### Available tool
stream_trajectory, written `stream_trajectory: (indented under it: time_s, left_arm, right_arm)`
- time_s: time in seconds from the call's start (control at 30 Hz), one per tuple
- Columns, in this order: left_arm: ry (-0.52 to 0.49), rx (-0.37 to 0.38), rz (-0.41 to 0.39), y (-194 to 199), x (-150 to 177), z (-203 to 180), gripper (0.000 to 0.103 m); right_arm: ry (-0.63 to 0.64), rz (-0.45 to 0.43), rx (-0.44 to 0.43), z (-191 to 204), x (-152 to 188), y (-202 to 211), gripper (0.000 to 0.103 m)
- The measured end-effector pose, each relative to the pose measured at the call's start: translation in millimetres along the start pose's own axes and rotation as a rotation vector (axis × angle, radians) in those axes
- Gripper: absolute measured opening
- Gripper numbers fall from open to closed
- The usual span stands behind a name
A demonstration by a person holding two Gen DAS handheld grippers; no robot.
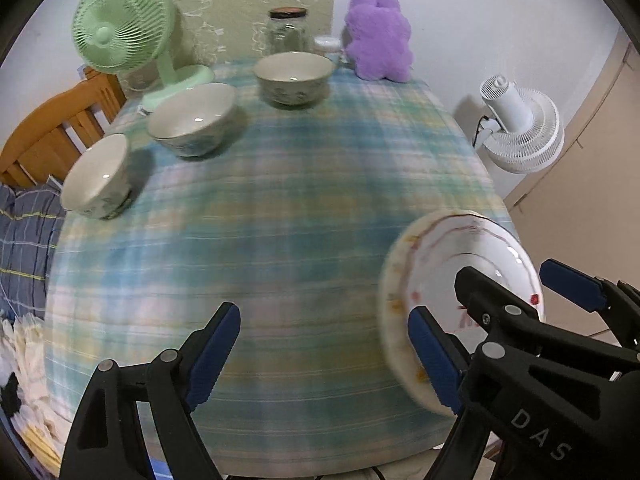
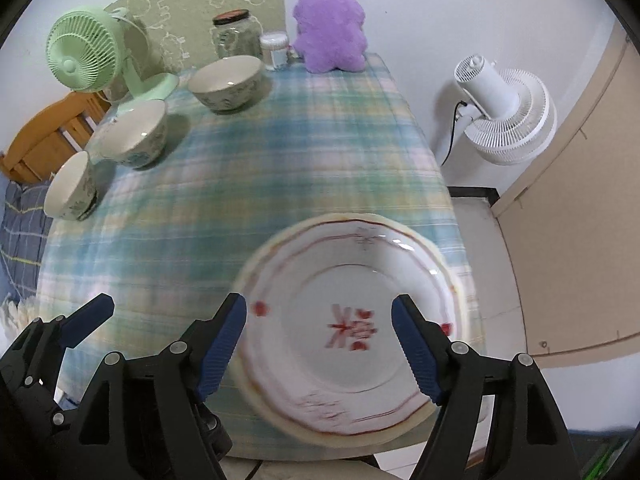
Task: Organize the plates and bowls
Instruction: 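Move the left gripper to the rim of the grey-green bowl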
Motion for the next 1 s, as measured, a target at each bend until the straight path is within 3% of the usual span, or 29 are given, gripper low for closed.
stream_trajectory:
  time_s: [0.37,0.57,0.8,1.0]
  left_arm:
    - [-0.047,-0.002,-0.042,22,-3,116,0.087]
    - [-0.033,-0.029,-0.04,25,-9,166,0.086]
    - [0.029,-0.089,-0.067,20,-29,213,0.082]
    - [0.072,-0.191,-0.097,3,-55,247,0.08]
  right_arm:
    - [-0.032,-0.056,-0.025,114,-1,16,0.078]
    - [-0.02,-0.037,-0.057,166,-7,15,0.078]
    - [0.021,-0.066,-0.04,218,-33,10,0.078]
    - [0.029,-0.098,-0.046,250,-61,-9,0.074]
Point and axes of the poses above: each gripper's, at about its wrist camera, not at the fingertips, and y roughly against the way its jaws point, z to its left, x to its underside, the point moved 1 cm from there along -y, roughly the way its jaws point
